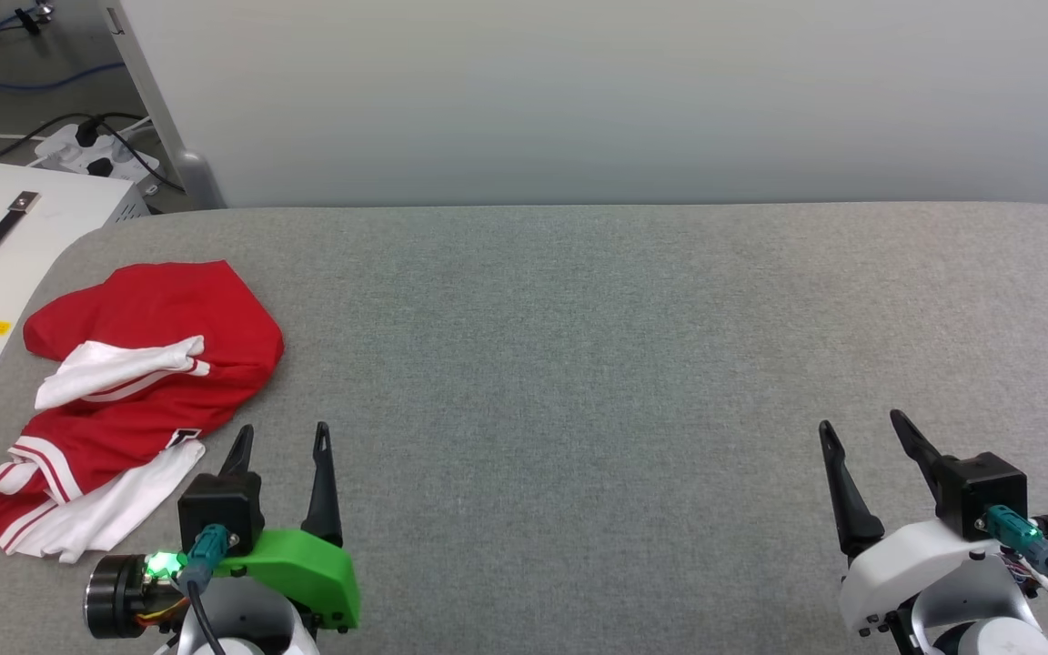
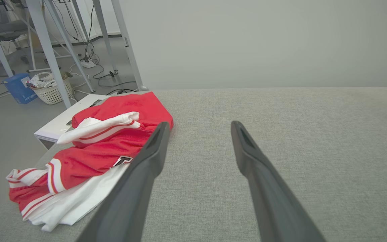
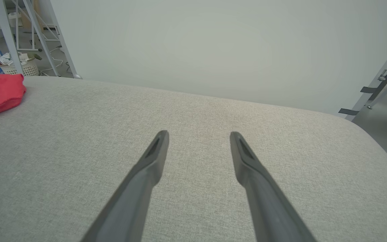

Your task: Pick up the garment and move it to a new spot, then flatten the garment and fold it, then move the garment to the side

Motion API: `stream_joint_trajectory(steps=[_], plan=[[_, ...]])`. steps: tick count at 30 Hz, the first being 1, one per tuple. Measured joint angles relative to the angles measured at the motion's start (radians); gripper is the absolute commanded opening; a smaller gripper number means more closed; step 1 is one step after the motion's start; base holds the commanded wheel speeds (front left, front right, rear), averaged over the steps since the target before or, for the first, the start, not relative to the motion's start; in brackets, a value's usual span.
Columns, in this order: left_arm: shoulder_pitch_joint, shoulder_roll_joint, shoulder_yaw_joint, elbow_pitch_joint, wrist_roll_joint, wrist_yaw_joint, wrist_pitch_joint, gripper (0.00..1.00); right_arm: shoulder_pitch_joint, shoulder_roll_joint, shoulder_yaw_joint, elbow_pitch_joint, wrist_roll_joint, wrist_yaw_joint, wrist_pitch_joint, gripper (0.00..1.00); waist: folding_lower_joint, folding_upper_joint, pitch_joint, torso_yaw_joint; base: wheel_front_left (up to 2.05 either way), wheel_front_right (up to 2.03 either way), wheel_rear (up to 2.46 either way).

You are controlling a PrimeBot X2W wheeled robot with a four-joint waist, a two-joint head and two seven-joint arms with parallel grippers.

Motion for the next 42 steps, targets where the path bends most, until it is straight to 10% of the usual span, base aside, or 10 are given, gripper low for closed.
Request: stream_joint_trajectory(steps=[42], plan=[[0.001,0.0,-0.035,0.0,-0.027,0.035,-0.082,1.0,0.023,0.0,-0.006,-0.018,0.097,0.0,-0.081,1.0,0.0,0.0,0.005,-0.002,0.0,0.0,0.0]])
